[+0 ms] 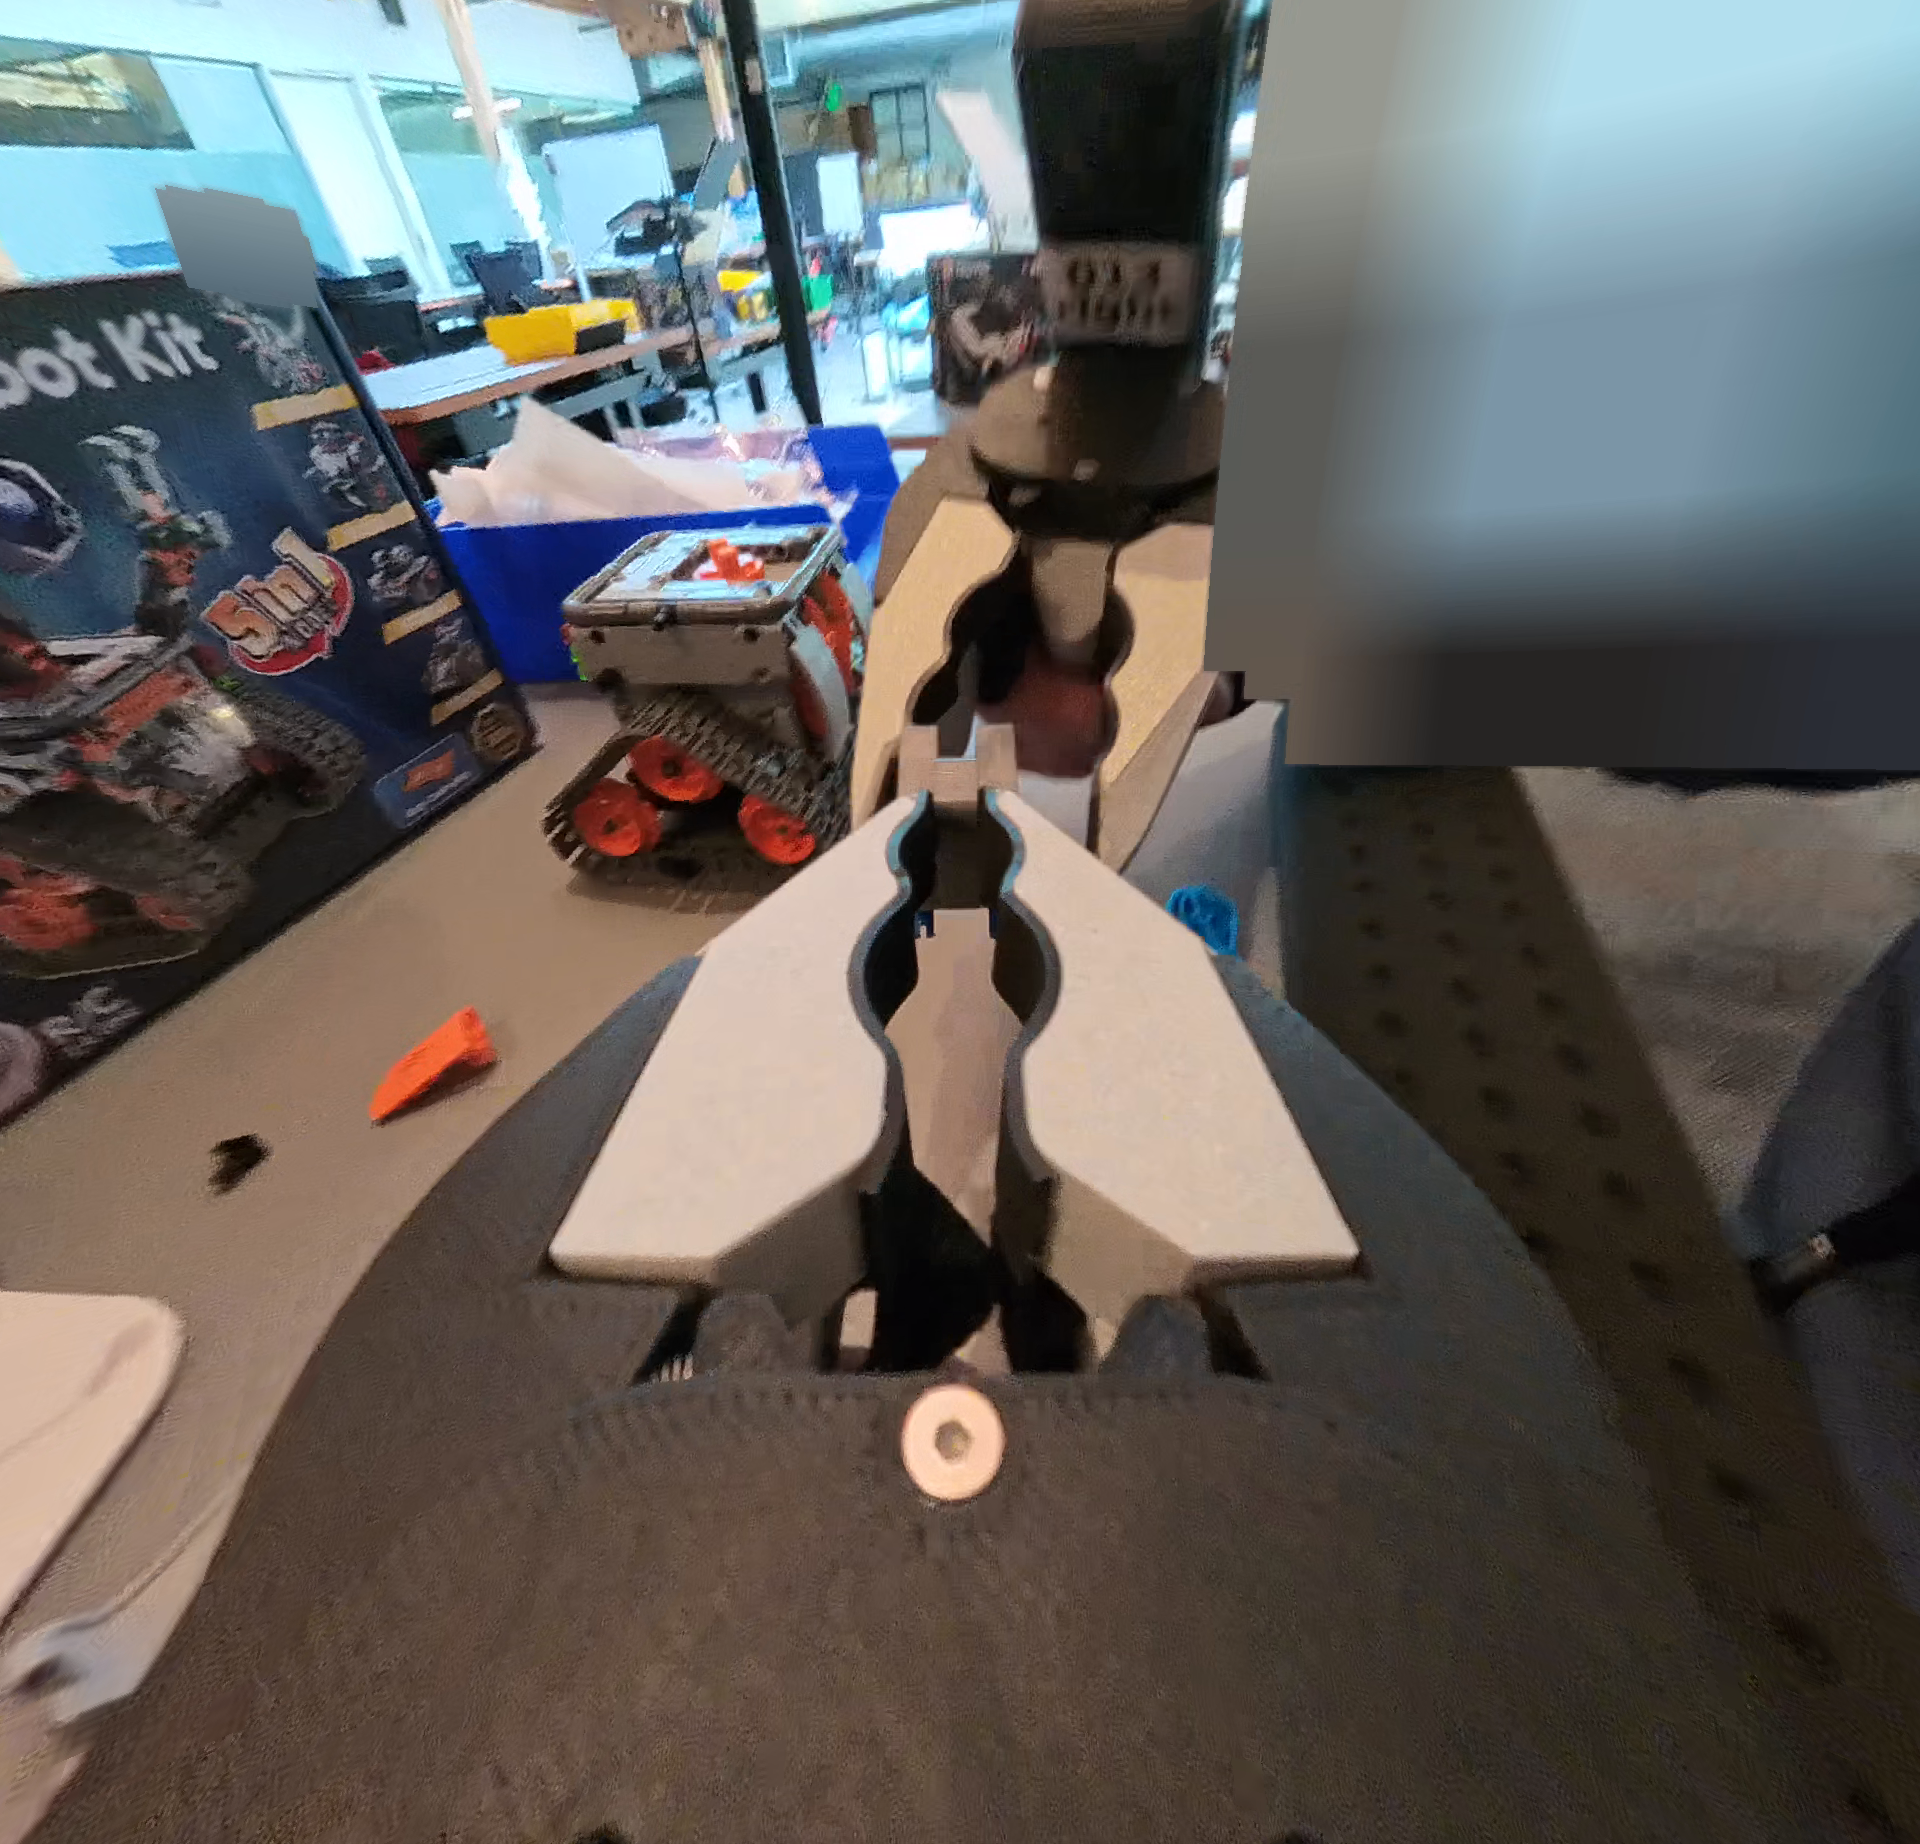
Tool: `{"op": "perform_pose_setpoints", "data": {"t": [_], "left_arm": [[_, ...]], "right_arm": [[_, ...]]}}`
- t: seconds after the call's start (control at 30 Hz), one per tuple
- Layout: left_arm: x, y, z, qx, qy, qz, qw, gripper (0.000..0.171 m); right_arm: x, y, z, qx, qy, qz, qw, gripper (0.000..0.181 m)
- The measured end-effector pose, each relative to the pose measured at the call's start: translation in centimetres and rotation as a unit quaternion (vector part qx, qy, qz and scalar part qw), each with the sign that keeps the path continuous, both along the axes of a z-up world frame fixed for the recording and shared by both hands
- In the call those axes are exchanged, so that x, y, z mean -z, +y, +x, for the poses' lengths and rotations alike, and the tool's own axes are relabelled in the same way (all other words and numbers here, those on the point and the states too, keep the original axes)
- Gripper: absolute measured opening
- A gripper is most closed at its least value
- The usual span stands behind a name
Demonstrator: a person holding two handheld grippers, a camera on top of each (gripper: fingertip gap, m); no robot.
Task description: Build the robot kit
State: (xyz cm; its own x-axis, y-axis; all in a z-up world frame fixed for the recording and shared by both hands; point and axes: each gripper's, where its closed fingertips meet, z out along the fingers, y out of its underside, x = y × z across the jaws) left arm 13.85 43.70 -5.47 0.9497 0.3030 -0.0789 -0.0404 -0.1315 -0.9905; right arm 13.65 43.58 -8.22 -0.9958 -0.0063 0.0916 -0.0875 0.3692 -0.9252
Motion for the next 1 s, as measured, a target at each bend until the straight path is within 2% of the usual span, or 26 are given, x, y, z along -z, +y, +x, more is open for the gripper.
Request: {"op": "perform_pose_setpoints", "data": {"t": [0.13,0.27,0.33,0.47,0.53,0.7,0.83,0.9,1.0], "left_arm": [[-1.4,0.3,0.6,0.029,-0.022,0.066,0.997,0.006],[-2.3,0.2,0.9,0.051,-0.042,0.107,0.992,0.006],[-2.7,0.0,0.9,0.059,-0.047,0.126,0.989,0.006],[-2.5,-0.1,0.9,0.065,-0.061,0.138,0.986,0.006],[-2.6,-0.2,0.7,0.065,-0.067,0.144,0.985,0.006],[-2.6,-0.5,0.5,0.076,-0.092,0.164,0.979,0.006],[-1.8,-0.6,0.0,0.059,-0.083,0.131,0.986,0.011],[-1.2,-0.8,-0.1,0.046,-0.054,0.089,0.994,0.016],[0.5,-0.9,0.0,0.025,-0.011,0.006,1.0,0.014]], "right_arm": [[-0.9,-0.7,-0.1,-0.012,-0.054,-0.065,0.996,0.039],[-2.2,-0.7,0.9,-0.054,-0.087,-0.109,0.989,0.028],[-2.7,-0.8,1.2,-0.062,-0.072,-0.124,0.988,0.022],[-2.9,-0.8,0.9,-0.058,-0.073,-0.128,0.987,0.029],[-2.9,-0.9,1.1,-0.06,-0.076,-0.132,0.986,0.023],[-3.2,-0.8,0.9,-0.046,-0.056,-0.137,0.988,0.022],[-2.7,-0.5,0.4,-0.034,-0.044,-0.113,0.992,0.022],[-2.0,-0.3,0.1,-0.028,-0.035,-0.088,0.995,0.022],[-0.2,-0.2,0.4,-0.034,-0.02,-0.038,0.999,0.022]]}}
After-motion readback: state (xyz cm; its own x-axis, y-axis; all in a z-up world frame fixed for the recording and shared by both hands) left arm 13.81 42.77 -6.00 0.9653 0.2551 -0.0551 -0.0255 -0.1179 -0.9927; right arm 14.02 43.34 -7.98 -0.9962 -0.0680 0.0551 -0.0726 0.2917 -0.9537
